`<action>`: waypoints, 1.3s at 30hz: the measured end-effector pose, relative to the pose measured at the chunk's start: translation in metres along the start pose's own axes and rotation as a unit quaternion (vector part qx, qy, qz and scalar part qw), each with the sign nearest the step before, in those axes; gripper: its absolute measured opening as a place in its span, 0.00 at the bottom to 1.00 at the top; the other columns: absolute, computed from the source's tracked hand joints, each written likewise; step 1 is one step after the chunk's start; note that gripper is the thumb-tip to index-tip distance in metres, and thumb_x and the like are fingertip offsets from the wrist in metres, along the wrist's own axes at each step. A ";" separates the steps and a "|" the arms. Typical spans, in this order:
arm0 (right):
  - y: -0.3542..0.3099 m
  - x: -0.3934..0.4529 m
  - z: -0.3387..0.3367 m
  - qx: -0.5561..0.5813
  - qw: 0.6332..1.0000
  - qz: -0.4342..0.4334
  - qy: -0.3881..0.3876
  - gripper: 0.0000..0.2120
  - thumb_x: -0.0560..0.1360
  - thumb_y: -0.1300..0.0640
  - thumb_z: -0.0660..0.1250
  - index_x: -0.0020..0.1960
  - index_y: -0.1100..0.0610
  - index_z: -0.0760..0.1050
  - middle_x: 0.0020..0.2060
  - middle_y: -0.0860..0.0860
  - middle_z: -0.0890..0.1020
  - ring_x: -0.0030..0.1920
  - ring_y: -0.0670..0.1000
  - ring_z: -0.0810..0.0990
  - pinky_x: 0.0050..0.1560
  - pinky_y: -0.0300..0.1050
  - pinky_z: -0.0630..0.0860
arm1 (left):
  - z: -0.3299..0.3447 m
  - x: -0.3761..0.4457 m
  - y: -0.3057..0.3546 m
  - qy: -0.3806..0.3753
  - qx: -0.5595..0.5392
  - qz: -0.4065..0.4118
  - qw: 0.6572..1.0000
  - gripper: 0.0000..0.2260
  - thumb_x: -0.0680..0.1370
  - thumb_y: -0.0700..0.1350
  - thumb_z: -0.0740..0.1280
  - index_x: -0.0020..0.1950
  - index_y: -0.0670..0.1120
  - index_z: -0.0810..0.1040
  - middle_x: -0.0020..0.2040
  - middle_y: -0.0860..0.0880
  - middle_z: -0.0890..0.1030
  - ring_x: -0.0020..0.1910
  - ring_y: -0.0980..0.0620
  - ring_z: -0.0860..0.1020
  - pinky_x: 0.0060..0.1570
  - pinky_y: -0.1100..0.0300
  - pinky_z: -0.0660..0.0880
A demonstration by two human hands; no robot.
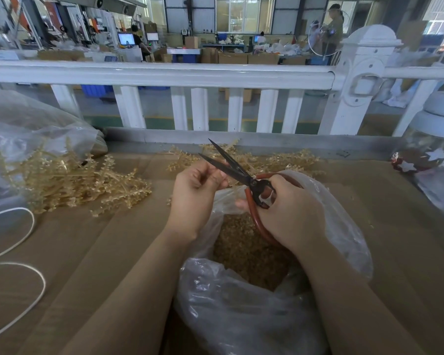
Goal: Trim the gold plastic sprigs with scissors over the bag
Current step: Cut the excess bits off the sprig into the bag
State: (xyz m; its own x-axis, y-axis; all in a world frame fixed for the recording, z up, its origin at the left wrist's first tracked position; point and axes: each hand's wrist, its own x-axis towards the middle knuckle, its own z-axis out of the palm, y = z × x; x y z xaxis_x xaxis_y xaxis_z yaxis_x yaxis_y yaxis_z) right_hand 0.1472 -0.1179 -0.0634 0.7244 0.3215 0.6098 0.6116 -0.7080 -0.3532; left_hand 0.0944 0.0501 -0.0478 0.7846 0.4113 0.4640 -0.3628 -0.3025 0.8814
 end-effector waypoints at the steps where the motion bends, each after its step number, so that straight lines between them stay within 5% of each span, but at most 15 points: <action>1: 0.000 0.000 0.000 -0.001 1.000 0.001 0.001 0.31 0.67 0.21 0.57 0.40 0.50 0.72 0.30 0.41 0.75 0.30 0.40 0.72 0.30 0.33 0.70 | 0.000 -0.001 0.001 -0.002 0.006 0.004 1.000 0.08 0.80 0.34 0.65 0.43 0.41 0.79 0.33 0.51 0.79 0.35 0.57 0.77 0.42 0.64 0.76; 5: -0.001 0.000 0.000 0.006 1.000 0.004 0.009 0.37 0.66 0.19 0.44 0.37 0.51 0.71 0.28 0.41 0.72 0.28 0.40 0.70 0.29 0.33 0.68 | 0.001 -0.001 0.001 -0.006 0.022 0.009 1.000 0.07 0.80 0.35 0.65 0.43 0.38 0.79 0.35 0.49 0.79 0.36 0.56 0.77 0.41 0.64 0.76; 12: 0.003 0.000 0.003 0.003 1.000 -0.006 0.012 0.25 0.72 0.30 0.65 0.40 0.52 0.77 0.30 0.42 0.77 0.29 0.41 0.72 0.31 0.30 0.67 | -0.001 -0.002 0.002 -0.010 0.018 0.015 1.000 0.06 0.81 0.35 0.65 0.44 0.38 0.79 0.35 0.50 0.80 0.36 0.57 0.78 0.42 0.66 0.76; 23: 0.004 0.001 0.005 0.054 0.998 -0.010 -0.010 0.28 0.69 0.24 0.62 0.44 0.49 0.79 0.34 0.42 0.80 0.34 0.41 0.77 0.35 0.28 0.69 | -0.003 -0.002 0.006 -0.030 -0.025 0.011 0.999 0.08 0.80 0.34 0.65 0.45 0.45 0.79 0.36 0.51 0.79 0.37 0.57 0.78 0.43 0.66 0.76; 39: 0.002 0.001 0.007 0.086 0.996 -0.010 0.009 0.31 0.67 0.20 0.56 0.42 0.46 0.77 0.32 0.38 0.78 0.32 0.37 0.74 0.35 0.25 0.65 | -0.001 -0.003 0.007 -0.032 -0.030 0.016 0.999 0.06 0.81 0.34 0.64 0.46 0.41 0.78 0.38 0.49 0.78 0.38 0.57 0.76 0.44 0.66 0.75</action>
State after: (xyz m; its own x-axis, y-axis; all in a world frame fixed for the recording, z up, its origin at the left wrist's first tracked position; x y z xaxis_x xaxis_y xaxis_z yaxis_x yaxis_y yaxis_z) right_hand 0.1510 -0.1143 -0.0684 0.7074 0.3218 0.6293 0.6716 -0.5835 -0.4565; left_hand 0.0889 0.0474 -0.0426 0.8024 0.3452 0.4869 -0.4161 -0.2614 0.8710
